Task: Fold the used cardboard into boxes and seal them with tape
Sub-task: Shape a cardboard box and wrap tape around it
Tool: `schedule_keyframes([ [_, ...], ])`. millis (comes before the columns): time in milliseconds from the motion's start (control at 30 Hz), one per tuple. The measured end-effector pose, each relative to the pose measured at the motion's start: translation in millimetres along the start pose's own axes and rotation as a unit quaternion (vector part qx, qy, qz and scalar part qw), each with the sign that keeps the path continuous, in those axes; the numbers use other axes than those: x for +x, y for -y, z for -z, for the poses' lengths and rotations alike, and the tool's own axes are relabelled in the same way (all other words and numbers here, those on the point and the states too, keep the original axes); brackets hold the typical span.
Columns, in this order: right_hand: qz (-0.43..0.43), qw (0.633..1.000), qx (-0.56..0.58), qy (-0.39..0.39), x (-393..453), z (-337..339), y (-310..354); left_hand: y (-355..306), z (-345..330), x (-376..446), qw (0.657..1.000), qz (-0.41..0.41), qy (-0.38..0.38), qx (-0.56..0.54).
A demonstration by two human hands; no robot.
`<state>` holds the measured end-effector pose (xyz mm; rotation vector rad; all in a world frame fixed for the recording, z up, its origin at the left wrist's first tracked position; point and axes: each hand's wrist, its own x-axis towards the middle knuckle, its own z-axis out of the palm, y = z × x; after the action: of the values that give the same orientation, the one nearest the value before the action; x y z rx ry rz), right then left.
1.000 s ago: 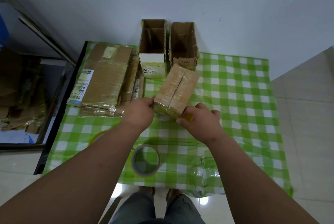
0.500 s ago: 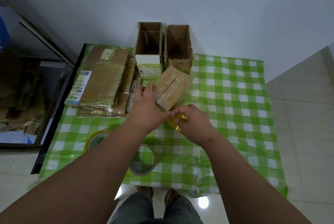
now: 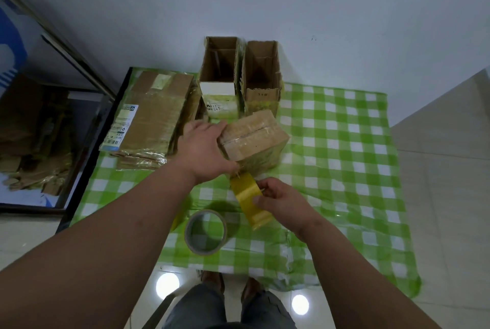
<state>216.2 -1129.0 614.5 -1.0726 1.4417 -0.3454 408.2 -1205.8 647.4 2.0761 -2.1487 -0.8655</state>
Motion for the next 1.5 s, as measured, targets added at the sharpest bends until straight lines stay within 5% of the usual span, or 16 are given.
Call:
schedule_keyframes([
  [800, 0.01, 1.0, -0.01, -0.018, -3, -21, -21, 11, 1, 18, 0.998, -0.03, 0.055, -0.012],
  [967, -0.005, 1.0, 0.006, -0.013, -4, -17, -21, 9, -11, 13, 0.996, -0.015, 0.007, -0.088],
  [1133, -0.049, 0.998, 0.022, 0.031, 0, -5, -18, 6, -38, -8, 0.95, 0.105, -0.111, -0.272],
  [1267, -0.056, 0.997, 0.004, 0.057, 5, 5, -12, 1, -52, -19, 0.88, 0.162, -0.079, -0.44],
  [1400, -0.051, 0.997, -0.002, 0.051, 8, 13, -13, 3, -61, -27, 0.866, 0.173, -0.05, -0.467],
  [1500, -0.035, 0.999, -0.009, -0.039, 13, 23, -19, 4, -62, -32, 0.872, 0.186, -0.034, -0.452],
])
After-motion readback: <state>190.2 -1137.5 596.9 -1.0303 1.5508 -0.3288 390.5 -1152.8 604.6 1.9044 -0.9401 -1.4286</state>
